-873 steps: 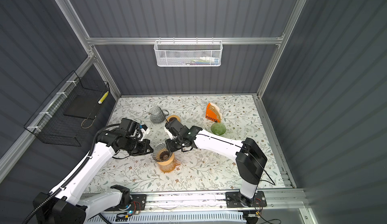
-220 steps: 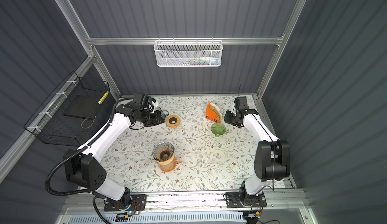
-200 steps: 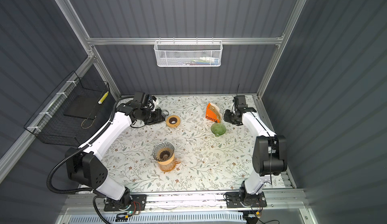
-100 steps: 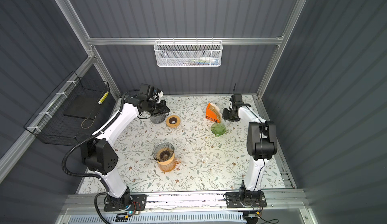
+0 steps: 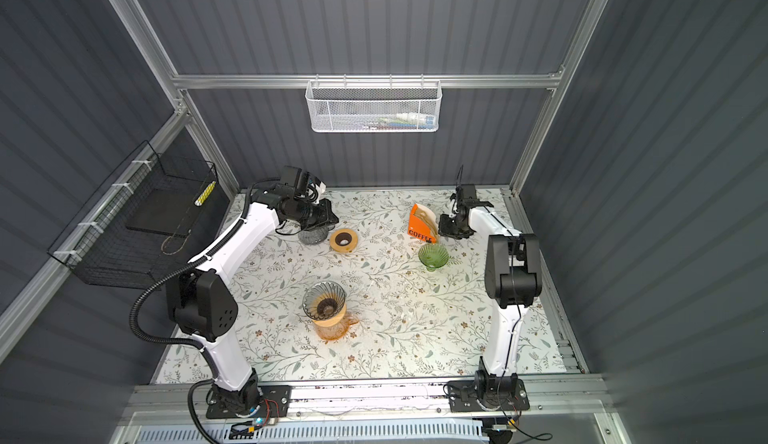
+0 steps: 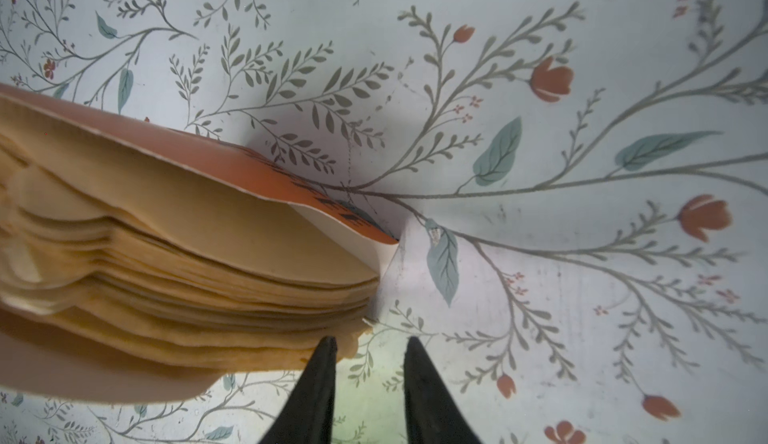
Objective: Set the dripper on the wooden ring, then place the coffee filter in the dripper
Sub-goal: 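Lower the right gripper to the paper filters in the orange box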
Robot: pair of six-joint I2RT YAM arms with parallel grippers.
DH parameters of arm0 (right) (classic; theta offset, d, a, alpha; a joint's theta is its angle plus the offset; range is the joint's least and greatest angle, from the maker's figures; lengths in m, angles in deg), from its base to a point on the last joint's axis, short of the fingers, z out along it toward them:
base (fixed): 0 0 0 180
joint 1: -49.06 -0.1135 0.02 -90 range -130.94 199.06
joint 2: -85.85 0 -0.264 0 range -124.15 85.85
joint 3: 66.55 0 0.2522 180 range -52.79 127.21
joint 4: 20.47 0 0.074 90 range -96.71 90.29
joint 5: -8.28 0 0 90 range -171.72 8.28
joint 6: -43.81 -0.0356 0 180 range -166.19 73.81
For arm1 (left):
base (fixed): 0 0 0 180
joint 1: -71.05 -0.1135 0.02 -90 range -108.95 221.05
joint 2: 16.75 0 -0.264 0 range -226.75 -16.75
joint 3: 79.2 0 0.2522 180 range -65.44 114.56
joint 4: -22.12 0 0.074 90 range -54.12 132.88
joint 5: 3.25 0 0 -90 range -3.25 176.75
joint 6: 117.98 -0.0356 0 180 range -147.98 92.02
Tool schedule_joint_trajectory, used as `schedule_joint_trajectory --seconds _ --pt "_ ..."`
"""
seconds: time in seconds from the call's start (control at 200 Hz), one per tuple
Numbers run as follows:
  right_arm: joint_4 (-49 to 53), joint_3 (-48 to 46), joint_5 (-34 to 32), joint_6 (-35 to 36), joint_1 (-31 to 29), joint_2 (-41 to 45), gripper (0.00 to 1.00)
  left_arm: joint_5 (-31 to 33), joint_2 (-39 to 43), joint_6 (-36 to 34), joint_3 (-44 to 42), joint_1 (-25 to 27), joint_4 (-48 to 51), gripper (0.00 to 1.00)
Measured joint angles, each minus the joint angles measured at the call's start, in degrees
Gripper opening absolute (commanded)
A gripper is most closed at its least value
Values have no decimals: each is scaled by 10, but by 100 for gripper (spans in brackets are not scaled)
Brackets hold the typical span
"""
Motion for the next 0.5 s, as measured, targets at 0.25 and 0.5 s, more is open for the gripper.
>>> schedule_joint_trajectory --seconds 0.25,0.5 --pt "11 0 0 5 -9 0 30 0 0 0 -3 0 0 11" --pt "22 3 -5 11 -18 0 29 0 0 0 -16 0 -1 11"
